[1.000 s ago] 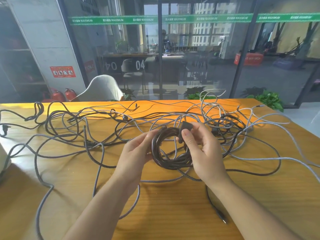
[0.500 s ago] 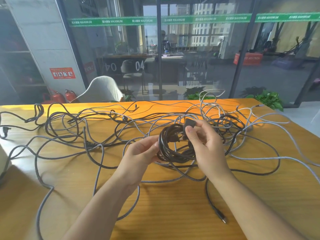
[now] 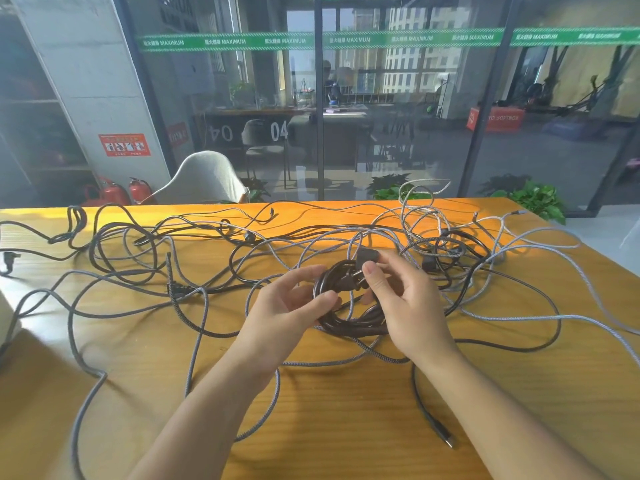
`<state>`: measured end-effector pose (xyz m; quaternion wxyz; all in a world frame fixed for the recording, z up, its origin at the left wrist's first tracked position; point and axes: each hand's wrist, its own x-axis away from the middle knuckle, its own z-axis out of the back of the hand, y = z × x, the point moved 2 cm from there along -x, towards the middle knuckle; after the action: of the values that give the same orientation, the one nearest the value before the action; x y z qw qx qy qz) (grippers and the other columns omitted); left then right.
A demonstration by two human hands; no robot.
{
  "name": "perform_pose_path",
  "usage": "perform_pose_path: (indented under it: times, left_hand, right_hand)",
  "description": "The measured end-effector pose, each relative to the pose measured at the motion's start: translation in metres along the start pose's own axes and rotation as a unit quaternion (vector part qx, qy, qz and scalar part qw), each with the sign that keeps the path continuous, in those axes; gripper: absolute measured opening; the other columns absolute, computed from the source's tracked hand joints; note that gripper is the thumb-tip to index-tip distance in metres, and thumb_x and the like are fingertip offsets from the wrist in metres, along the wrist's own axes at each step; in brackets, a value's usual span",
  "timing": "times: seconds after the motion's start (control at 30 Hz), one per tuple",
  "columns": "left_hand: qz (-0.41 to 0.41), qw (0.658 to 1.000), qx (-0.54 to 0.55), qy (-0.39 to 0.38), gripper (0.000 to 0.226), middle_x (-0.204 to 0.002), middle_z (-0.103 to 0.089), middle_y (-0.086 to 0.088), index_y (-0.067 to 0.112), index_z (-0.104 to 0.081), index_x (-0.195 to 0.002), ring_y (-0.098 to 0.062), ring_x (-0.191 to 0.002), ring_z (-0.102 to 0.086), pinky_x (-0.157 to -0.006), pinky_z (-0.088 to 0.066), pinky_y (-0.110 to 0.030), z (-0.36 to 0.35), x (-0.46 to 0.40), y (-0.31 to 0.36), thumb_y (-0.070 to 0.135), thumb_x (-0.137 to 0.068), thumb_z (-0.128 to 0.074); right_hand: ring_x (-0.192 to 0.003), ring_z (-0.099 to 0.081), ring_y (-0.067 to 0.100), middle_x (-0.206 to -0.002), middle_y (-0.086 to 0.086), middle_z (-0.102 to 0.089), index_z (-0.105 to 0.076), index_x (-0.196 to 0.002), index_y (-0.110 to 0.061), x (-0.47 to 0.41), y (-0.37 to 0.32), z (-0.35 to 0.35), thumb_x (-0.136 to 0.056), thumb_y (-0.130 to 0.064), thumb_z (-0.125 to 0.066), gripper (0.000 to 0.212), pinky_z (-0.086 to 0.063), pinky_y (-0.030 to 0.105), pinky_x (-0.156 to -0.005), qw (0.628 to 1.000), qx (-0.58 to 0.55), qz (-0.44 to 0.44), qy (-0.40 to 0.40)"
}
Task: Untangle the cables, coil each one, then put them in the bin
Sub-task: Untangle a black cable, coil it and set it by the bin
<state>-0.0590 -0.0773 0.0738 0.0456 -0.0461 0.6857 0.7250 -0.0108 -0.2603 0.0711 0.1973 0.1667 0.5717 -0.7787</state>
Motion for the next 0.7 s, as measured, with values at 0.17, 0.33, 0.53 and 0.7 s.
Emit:
perform_pose_path:
  times: [0.17,0.33,0.53,0.7]
  left_hand:
    - [0.012,1.0,0.002,0.016,0.044,-0.117,-0.078,-0.002,0.023,-0.062,-0.135,-0.025,-0.107,-0.075,-0.102,-0.056,-0.053,0.0018,-0.0005,-0.0045,0.007,-0.095,-0.072]
    - [0.018,0.999,0.022,0.035,0.042,-0.119,-0.076,-0.005,0.016,-0.064,-0.13,-0.029,-0.107,-0.075,-0.099,-0.056,-0.057,0.0009,-0.0003,-0.0059,-0.008,-0.095,-0.067]
    - [0.012,0.999,-0.009,0.052,0.039,-0.116,-0.077,0.002,0.024,-0.066,-0.126,-0.019,-0.104,-0.075,-0.09,-0.06,-0.033,-0.004,0.0003,-0.0026,-0.001,-0.096,-0.069]
    - [0.008,0.996,-0.021,0.082,0.029,-0.102,-0.08,0.004,0.028,-0.067,-0.119,-0.014,-0.095,-0.076,-0.084,-0.058,-0.029,-0.0063,0.0015,-0.0004,0.022,-0.093,-0.077]
  right_hand:
    - [-0.057,-0.061,0.003,-0.067,-0.011,-0.068,-0.07,-0.103,-0.022,0.0001,-0.0052,0.0007,-0.107,-0.039,-0.049,0.027,-0.04,0.01,-0.058,1.0,-0.013,-0.002,-0.029]
    - [-0.069,-0.068,0.021,-0.082,0.0,-0.071,-0.072,-0.102,-0.021,-0.0005,-0.0076,0.0021,-0.107,-0.044,-0.048,0.034,-0.053,0.041,-0.069,0.999,-0.012,0.004,-0.046]
    - [-0.066,-0.066,0.023,-0.08,0.002,-0.07,-0.069,-0.099,-0.02,0.006,-0.0031,-0.0043,-0.109,-0.046,-0.048,0.035,-0.052,0.048,-0.063,0.997,0.04,0.055,0.021]
    - [-0.068,-0.07,0.019,-0.078,-0.003,-0.068,-0.068,-0.099,-0.022,0.0085,-0.0111,-0.0018,-0.108,-0.032,-0.053,0.02,-0.052,0.031,-0.062,0.994,0.003,0.082,0.068]
